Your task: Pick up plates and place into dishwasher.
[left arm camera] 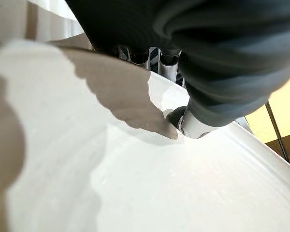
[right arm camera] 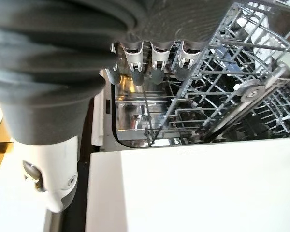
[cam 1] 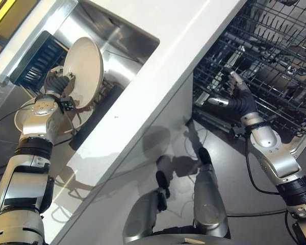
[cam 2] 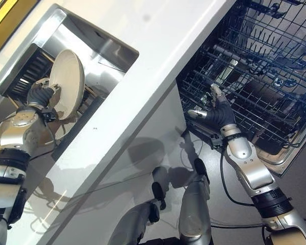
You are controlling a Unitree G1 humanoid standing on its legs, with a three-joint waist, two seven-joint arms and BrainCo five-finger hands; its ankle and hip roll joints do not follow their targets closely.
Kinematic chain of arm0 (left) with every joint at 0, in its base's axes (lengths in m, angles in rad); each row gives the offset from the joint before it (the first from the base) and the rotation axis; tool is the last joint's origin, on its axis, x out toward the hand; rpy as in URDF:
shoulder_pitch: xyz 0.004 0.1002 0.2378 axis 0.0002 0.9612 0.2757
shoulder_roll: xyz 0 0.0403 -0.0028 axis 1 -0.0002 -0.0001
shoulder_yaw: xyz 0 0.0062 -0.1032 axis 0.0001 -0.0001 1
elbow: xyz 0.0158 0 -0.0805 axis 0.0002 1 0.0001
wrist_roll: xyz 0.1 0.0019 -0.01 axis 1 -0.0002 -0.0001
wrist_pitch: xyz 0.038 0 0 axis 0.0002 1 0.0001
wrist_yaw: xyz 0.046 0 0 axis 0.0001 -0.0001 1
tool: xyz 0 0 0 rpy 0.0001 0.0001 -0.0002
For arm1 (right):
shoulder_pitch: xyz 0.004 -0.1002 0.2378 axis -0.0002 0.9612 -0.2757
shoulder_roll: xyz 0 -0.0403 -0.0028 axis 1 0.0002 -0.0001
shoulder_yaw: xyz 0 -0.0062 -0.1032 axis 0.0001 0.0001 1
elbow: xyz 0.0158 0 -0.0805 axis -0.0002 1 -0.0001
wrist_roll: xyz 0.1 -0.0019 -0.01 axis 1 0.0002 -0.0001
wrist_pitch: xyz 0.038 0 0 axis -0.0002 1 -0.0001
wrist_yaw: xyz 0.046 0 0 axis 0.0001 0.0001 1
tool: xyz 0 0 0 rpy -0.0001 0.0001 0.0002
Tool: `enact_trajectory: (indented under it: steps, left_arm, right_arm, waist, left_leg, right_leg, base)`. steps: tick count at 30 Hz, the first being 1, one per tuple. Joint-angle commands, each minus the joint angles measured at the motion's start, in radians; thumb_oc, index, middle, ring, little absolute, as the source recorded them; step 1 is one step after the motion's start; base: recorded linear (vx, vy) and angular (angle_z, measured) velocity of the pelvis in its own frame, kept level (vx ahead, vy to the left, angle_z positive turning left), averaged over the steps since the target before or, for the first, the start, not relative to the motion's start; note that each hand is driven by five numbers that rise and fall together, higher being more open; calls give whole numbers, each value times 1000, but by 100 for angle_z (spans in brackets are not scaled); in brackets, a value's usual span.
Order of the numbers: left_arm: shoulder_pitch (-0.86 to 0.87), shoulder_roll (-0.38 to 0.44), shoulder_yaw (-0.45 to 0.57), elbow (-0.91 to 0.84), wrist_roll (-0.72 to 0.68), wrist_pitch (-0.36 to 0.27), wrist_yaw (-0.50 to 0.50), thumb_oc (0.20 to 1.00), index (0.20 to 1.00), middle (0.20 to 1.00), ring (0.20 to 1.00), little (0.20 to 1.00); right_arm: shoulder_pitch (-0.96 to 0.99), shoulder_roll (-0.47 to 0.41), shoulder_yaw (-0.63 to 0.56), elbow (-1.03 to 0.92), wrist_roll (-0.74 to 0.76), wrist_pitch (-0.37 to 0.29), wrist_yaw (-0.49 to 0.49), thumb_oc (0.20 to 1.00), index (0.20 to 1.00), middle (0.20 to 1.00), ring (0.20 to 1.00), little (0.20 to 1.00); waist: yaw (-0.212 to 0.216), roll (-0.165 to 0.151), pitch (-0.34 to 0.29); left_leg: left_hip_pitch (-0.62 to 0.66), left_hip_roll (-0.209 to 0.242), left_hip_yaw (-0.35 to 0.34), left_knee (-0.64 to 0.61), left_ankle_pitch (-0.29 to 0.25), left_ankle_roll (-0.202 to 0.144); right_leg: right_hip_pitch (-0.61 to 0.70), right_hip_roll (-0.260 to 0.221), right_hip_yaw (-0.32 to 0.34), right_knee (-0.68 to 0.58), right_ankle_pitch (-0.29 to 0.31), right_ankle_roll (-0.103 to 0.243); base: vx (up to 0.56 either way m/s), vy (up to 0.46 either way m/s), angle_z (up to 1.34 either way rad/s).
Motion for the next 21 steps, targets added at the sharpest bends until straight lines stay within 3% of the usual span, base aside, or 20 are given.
enact_trajectory:
  steps: [1,12,21]
  left_arm:
    - [101,-29,-7,15,-25,-9,-19,200,200,200,200,200]
    - [165,-69,90,-87,-77,-182,77,200,200,200,200,200]
    - [220,-144,197,-235,-61,-414,242,200,200,200,200,200]
  right_arm:
    - [-15,-4,-86,-99,4,-46,15,1000,1000,1000,1000,1000]
    - [56,31,-111,-96,-8,-79,41,1000,1000,1000,1000,1000]
    - [91,95,-118,-78,-50,-135,45,1000,1000,1000,1000,1000]
  waist:
    - [-3,-27,-43]
    - [20,-33,-108]
    - [55,-59,-179]
  left_leg:
    - [-73,-37,-2,38,23,9]
    - [-23,-36,-22,-8,24,9]
    - [36,-33,-43,-54,17,13]
  right_leg:
    - [-9,-1,-18,92,-127,-38]
    - [47,-7,-45,63,-140,-37]
    - [121,0,-79,27,-153,-39]
  base:
    - [0,0,0]
    - [-9,-25,4]
    - [-3,-75,9]
